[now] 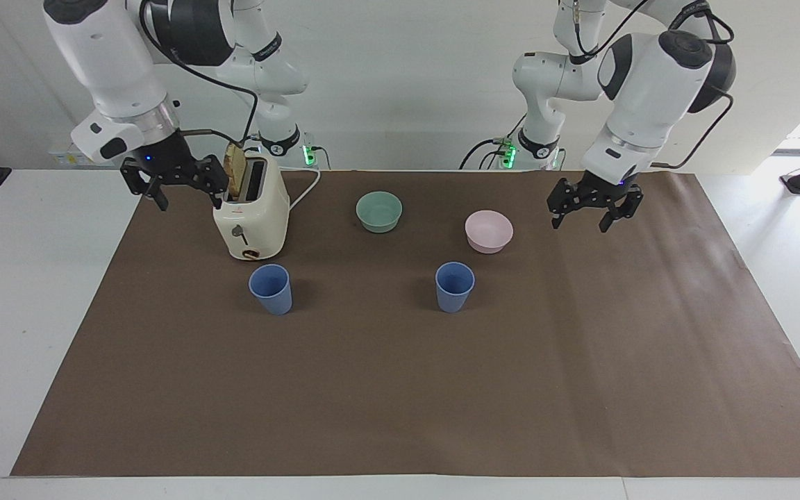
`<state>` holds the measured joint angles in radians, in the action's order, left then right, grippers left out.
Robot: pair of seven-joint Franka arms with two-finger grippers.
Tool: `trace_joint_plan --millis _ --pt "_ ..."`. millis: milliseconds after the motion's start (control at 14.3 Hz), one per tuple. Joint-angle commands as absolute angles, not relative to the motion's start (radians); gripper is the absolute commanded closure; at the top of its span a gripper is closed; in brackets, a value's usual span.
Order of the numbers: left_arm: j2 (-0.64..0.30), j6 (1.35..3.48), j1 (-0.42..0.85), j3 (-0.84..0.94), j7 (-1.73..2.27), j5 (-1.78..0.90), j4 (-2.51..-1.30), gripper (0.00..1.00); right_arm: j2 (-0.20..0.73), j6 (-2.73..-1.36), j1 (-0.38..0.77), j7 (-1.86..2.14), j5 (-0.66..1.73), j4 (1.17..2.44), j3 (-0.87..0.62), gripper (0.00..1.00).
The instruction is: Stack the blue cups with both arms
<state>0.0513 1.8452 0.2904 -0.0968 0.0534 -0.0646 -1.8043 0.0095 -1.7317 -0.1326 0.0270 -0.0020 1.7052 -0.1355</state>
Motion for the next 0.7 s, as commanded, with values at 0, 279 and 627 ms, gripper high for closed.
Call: trace_joint_plan --millis 0,279,627 --pt "0.025 1.722 0.207 -0.084 -0.055 -0.049 -1.674 0.0 0.001 -1.857 -0.126 0.005 0.018 1.836 -0.135 0.0" --pt "0.014 1.565 0.112 -0.086 -0.185 -0.011 -1.545 0.0 0.101 -2.017 -0.086 0.002 0.018 1.896 -0.135 0.0" --pt "0.021 1.531 0.08 -0.087 -0.207 -0.002 -1.548 0.0 0.19 -2.12 -0.069 -0.043 0.018 1.916 -0.135 0.0"
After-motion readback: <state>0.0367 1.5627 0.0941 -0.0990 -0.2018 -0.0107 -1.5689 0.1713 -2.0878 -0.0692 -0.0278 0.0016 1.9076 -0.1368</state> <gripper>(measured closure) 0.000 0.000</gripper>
